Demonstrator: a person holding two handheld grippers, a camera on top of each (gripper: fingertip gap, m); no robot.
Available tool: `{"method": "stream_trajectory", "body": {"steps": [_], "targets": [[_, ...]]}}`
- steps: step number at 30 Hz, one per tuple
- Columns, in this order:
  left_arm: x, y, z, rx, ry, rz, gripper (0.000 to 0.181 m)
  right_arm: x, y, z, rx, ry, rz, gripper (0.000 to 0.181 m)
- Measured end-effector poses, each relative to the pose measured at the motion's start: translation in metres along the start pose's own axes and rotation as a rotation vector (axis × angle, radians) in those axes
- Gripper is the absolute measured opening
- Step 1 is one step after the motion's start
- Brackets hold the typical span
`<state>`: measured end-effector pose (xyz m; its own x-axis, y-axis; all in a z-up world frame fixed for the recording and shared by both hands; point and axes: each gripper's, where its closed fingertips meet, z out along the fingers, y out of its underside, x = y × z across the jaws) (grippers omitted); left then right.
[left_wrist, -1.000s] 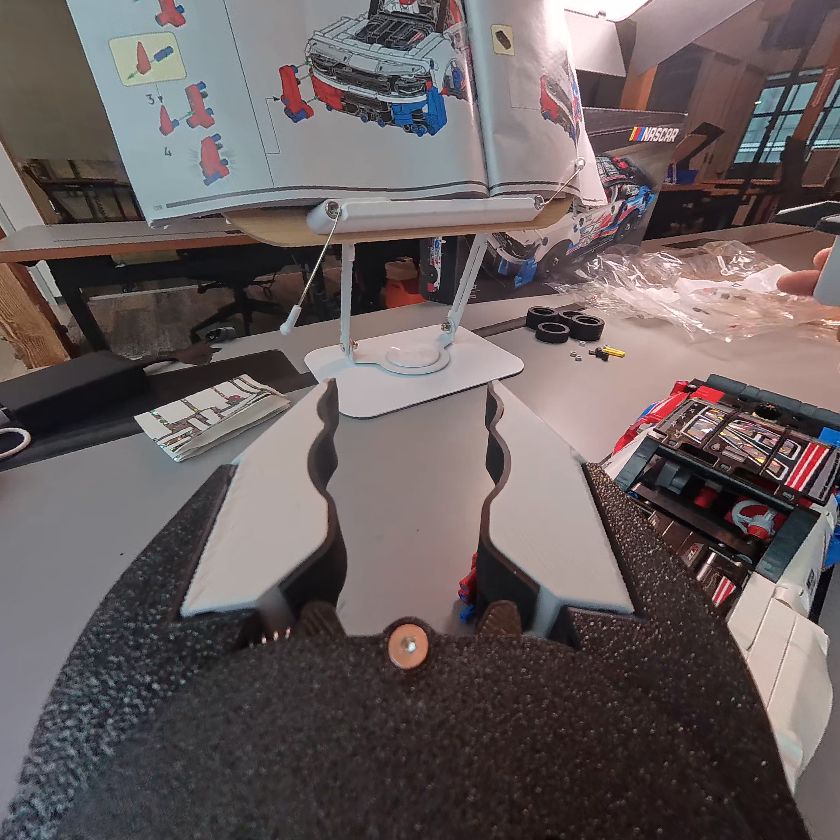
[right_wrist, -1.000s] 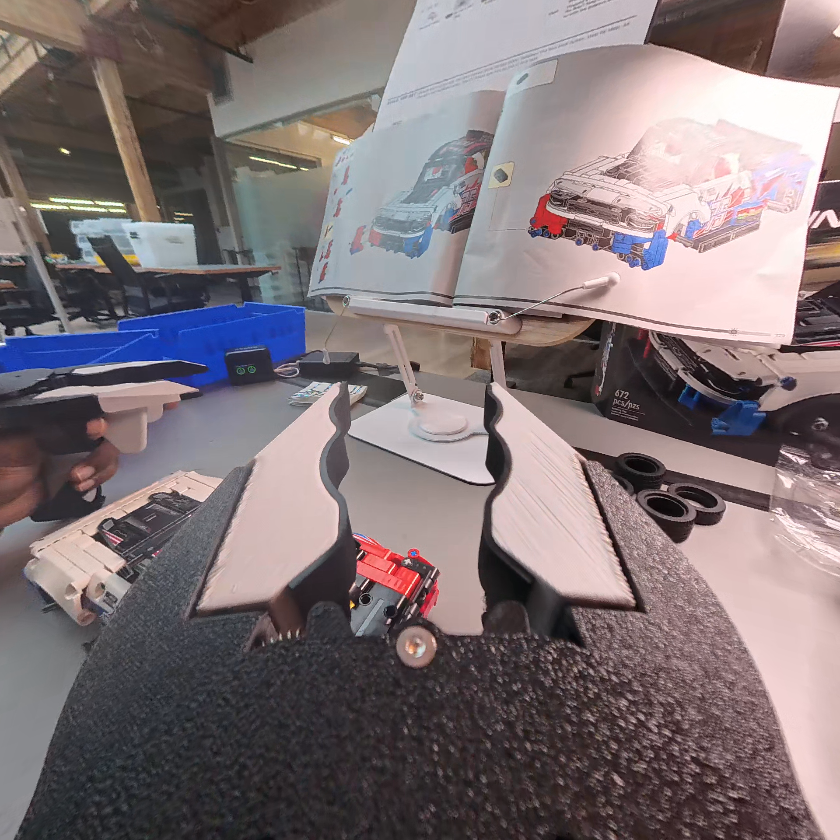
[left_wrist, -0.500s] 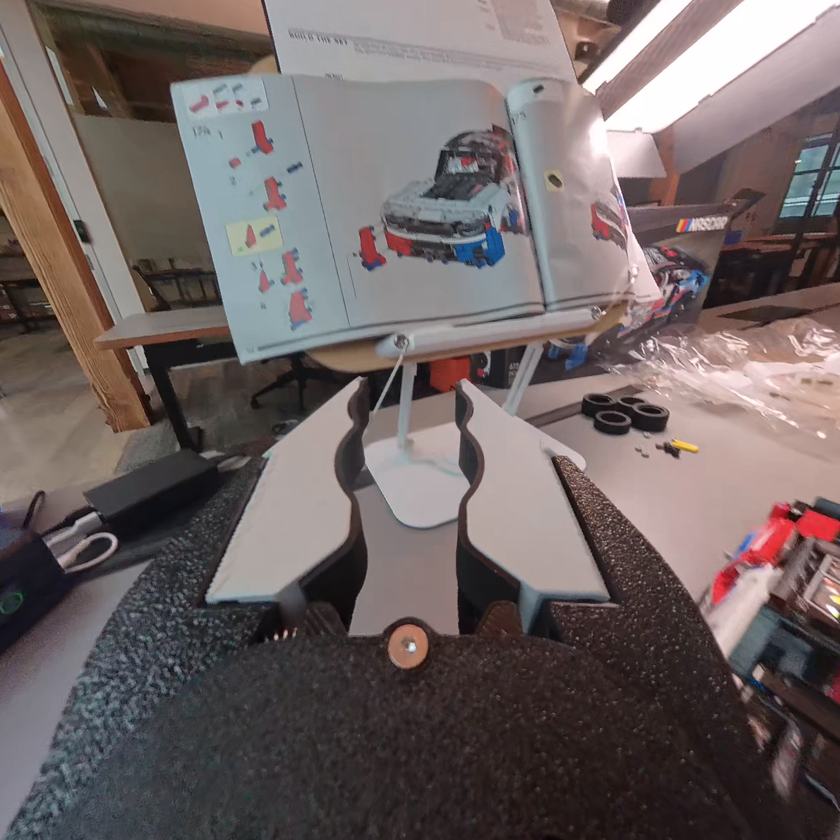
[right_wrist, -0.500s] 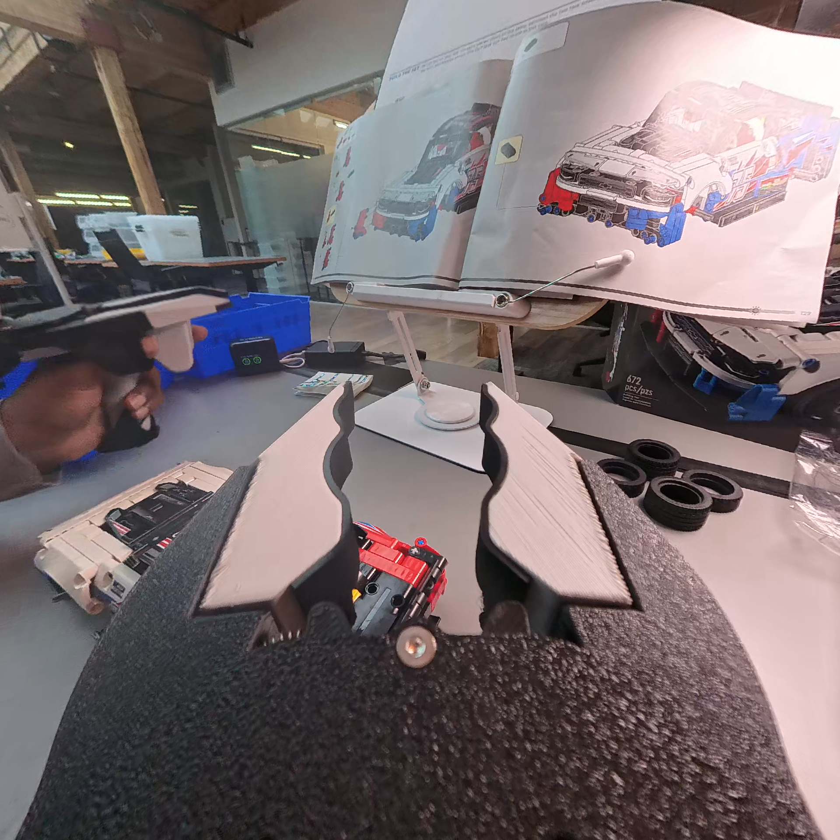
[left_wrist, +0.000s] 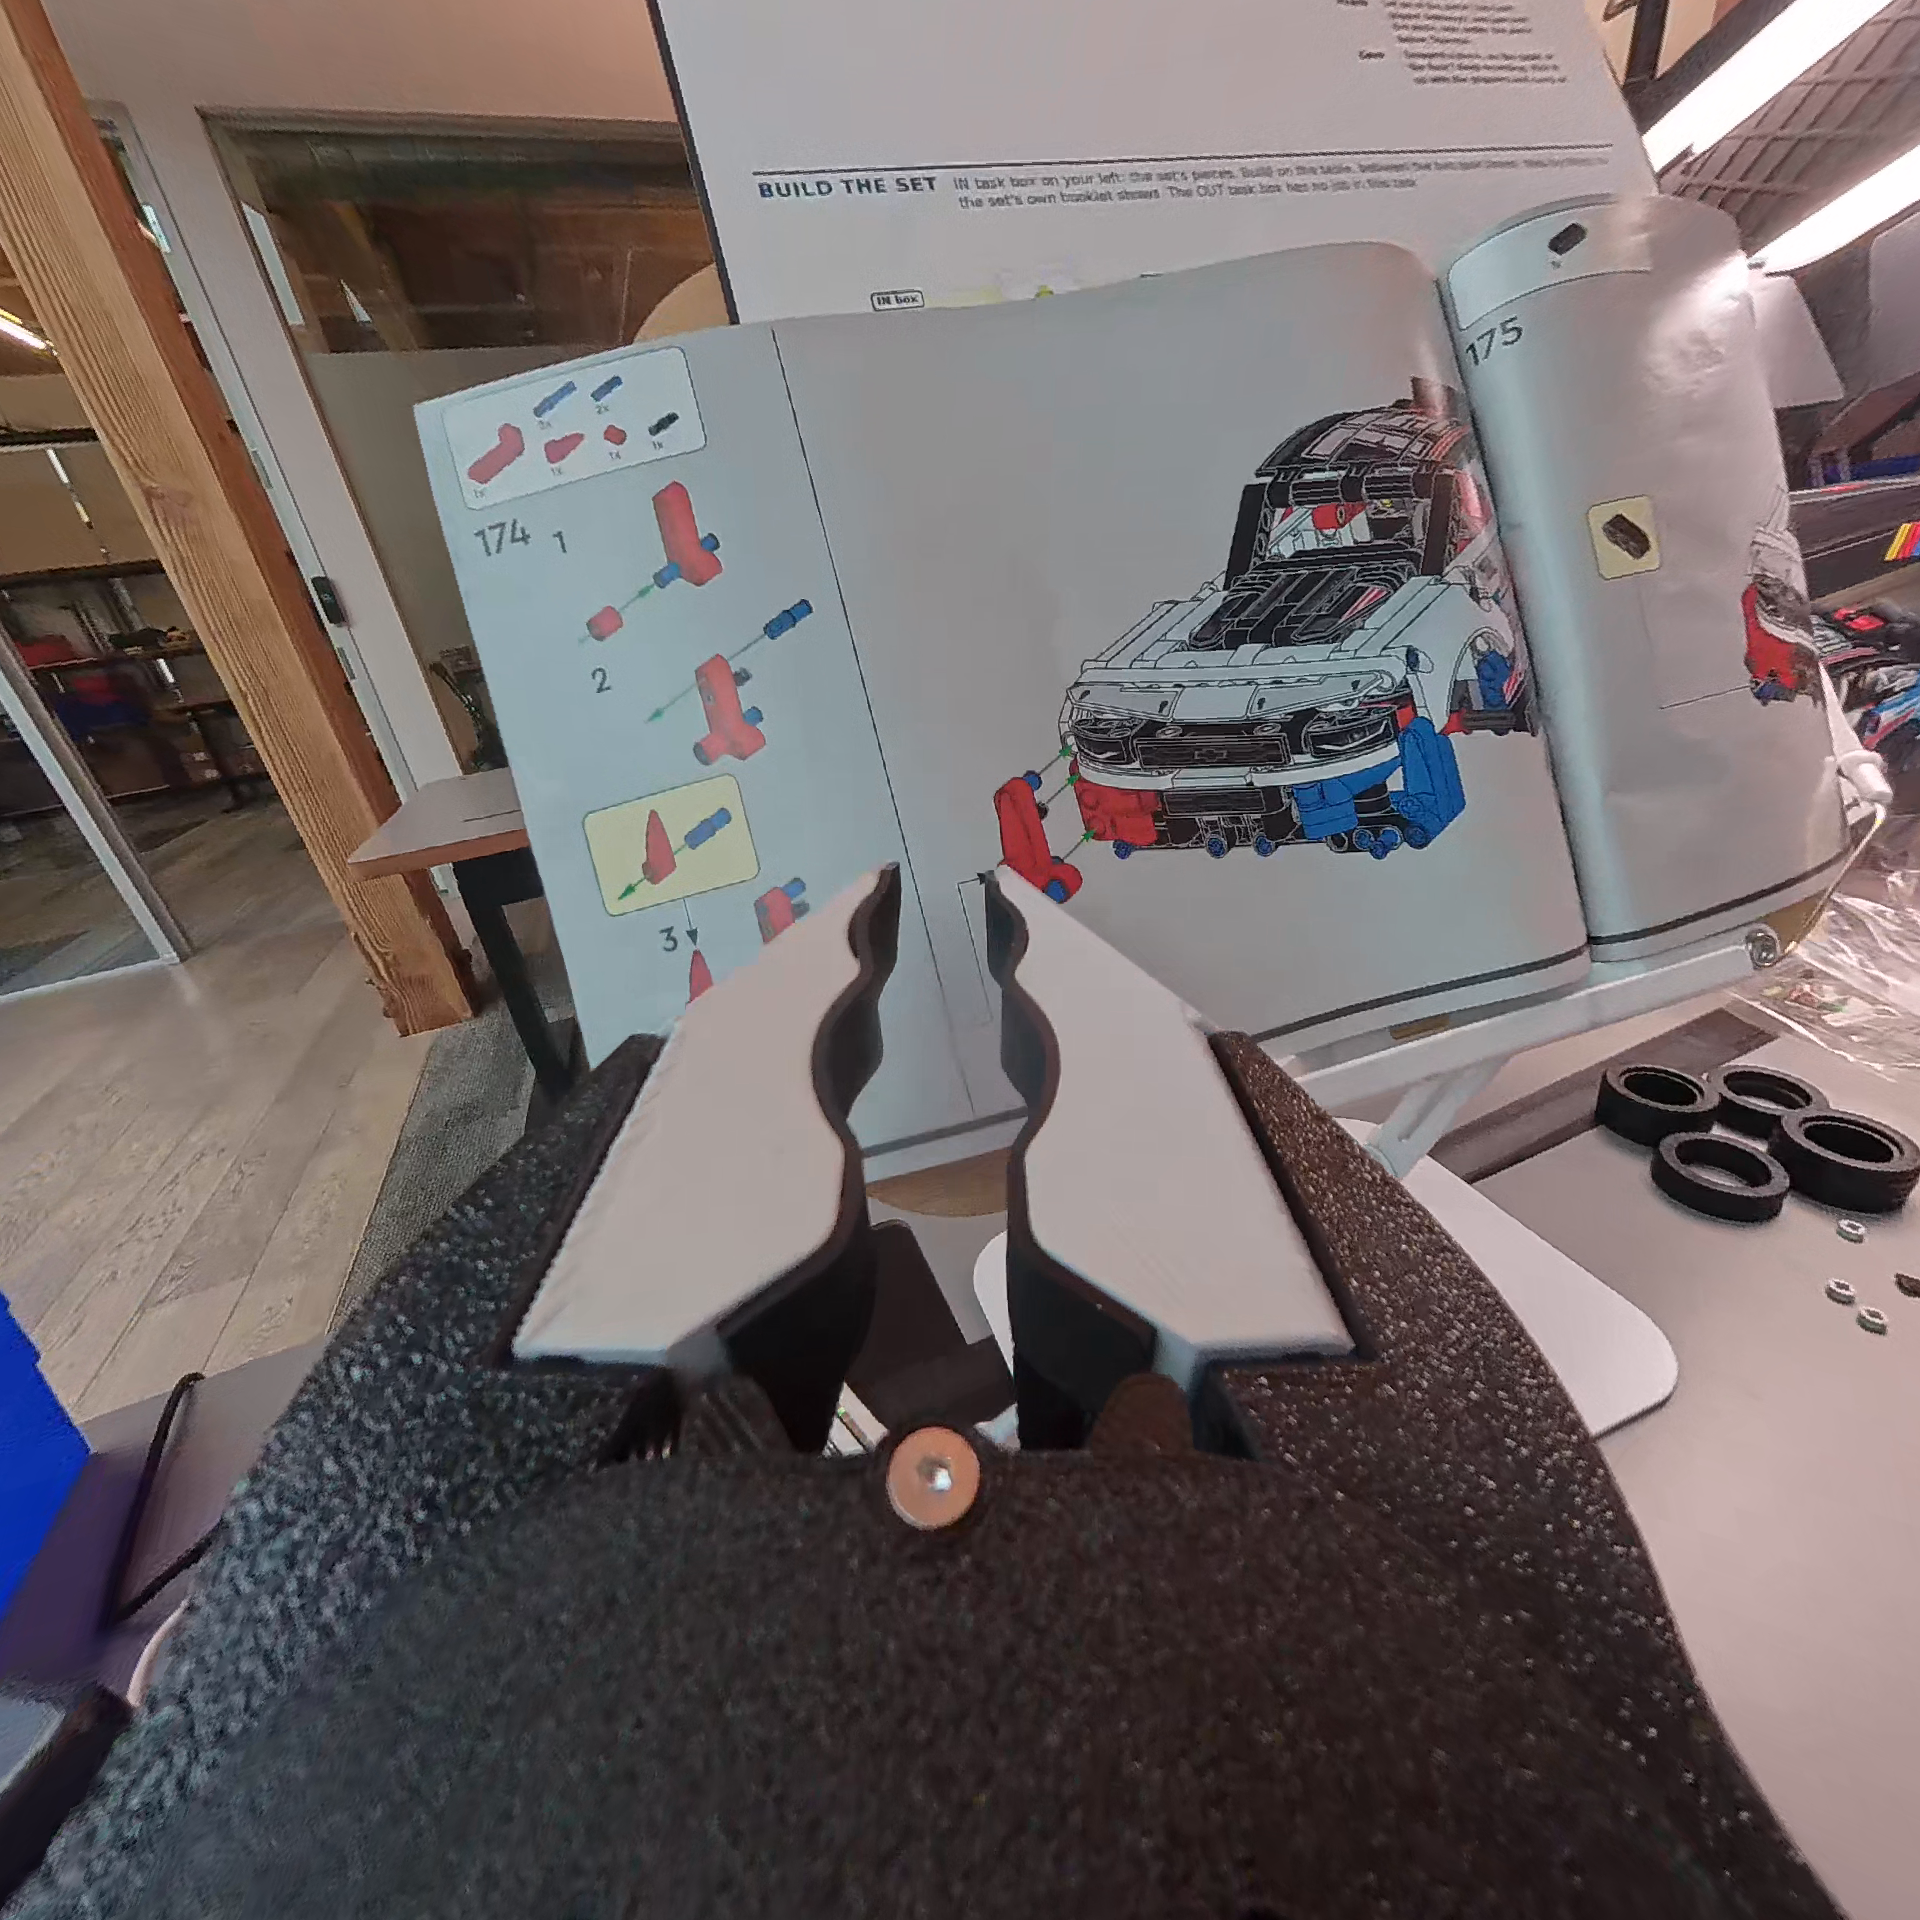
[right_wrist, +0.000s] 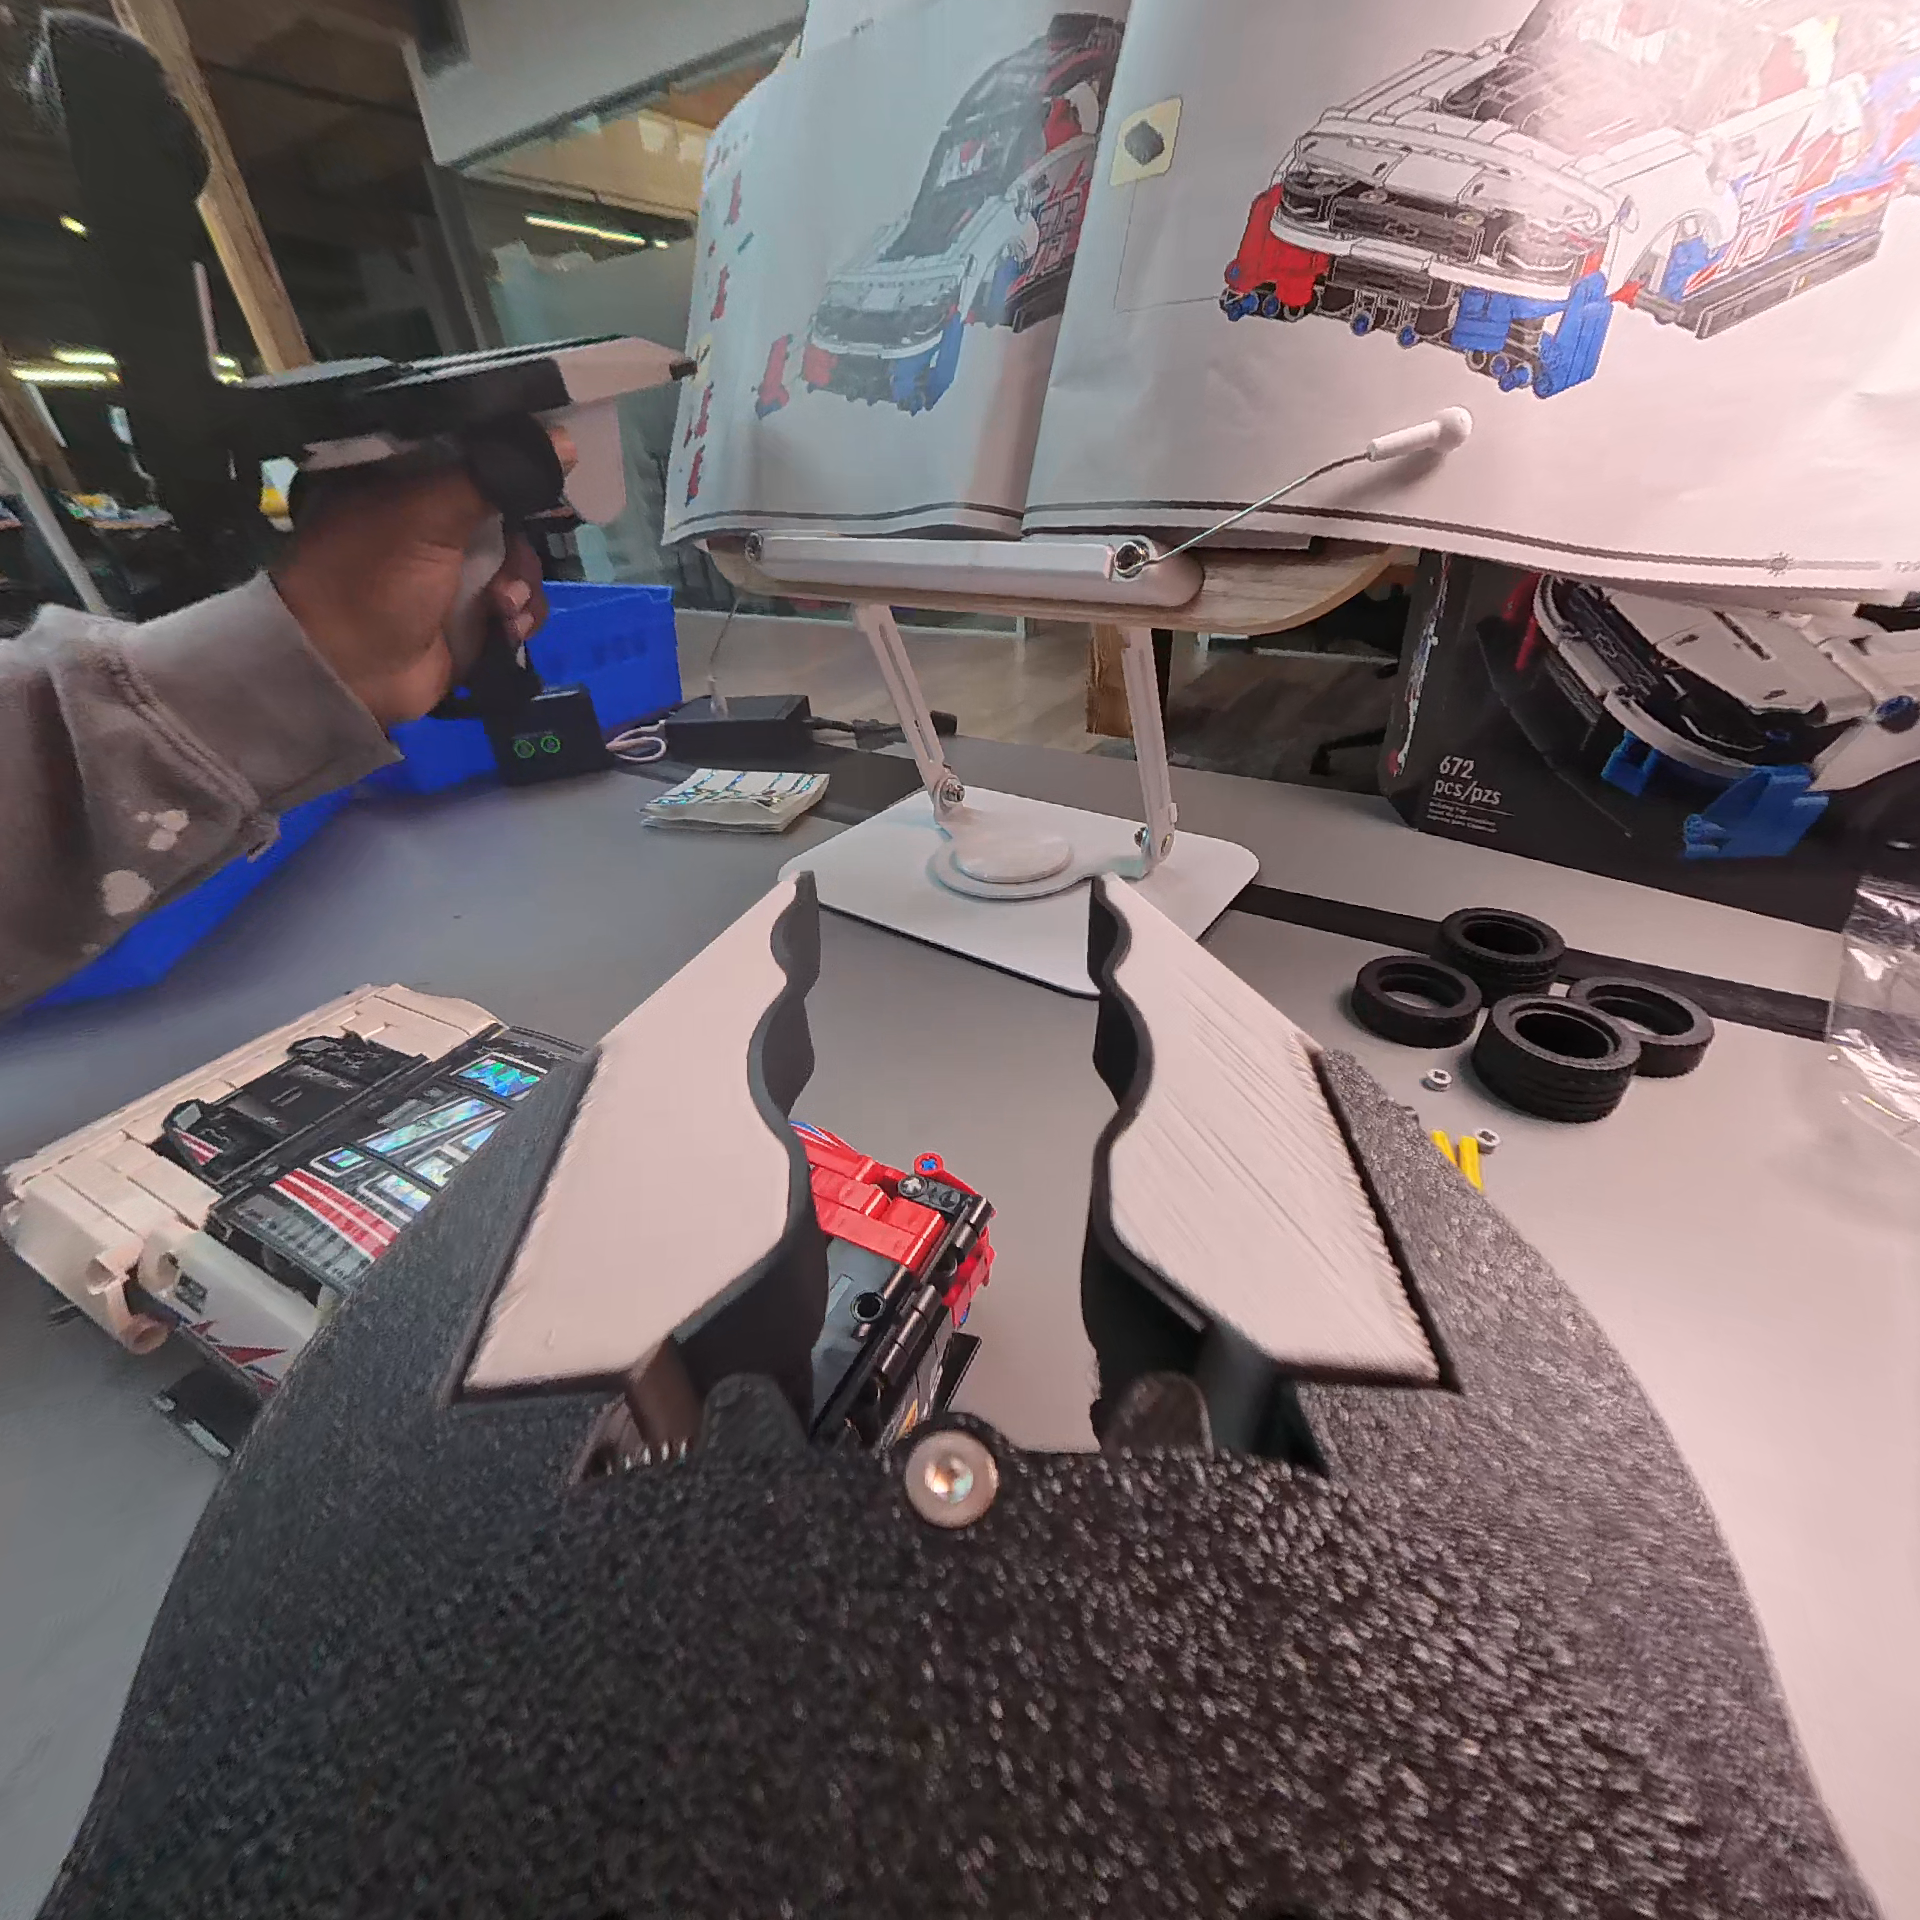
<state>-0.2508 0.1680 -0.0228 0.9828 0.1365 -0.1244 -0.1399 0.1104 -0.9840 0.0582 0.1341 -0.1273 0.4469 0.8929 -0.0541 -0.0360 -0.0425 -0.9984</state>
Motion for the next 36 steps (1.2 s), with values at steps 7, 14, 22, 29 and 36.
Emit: {"method": "stream_trajectory", "body": {"steps": [7, 14, 22, 29, 36], "targets": [[0.004, 0.022, -0.008, -0.033, 0.017, -0.01, 0.017, -0.002, 0.005, 0.002, -0.02, -0.015, 0.007, 0.05], [0.003, 0.035, -0.02, -0.04, 0.013, -0.026, 0.018, -0.007, 0.01, 0.004, -0.044, -0.031, 0.008, 0.05], [0.002, 0.025, -0.019, -0.025, 0.016, -0.017, 0.018, -0.009, 0.013, 0.005, -0.057, -0.035, 0.0, 0.05], [0.003, 0.02, -0.023, -0.014, 0.019, -0.008, 0.019, -0.01, 0.015, 0.006, -0.067, -0.045, 0.008, 0.054], [0.004, 0.016, -0.026, -0.01, 0.028, -0.011, 0.021, -0.017, 0.015, 0.007, -0.068, -0.076, -0.007, 0.055]]}}
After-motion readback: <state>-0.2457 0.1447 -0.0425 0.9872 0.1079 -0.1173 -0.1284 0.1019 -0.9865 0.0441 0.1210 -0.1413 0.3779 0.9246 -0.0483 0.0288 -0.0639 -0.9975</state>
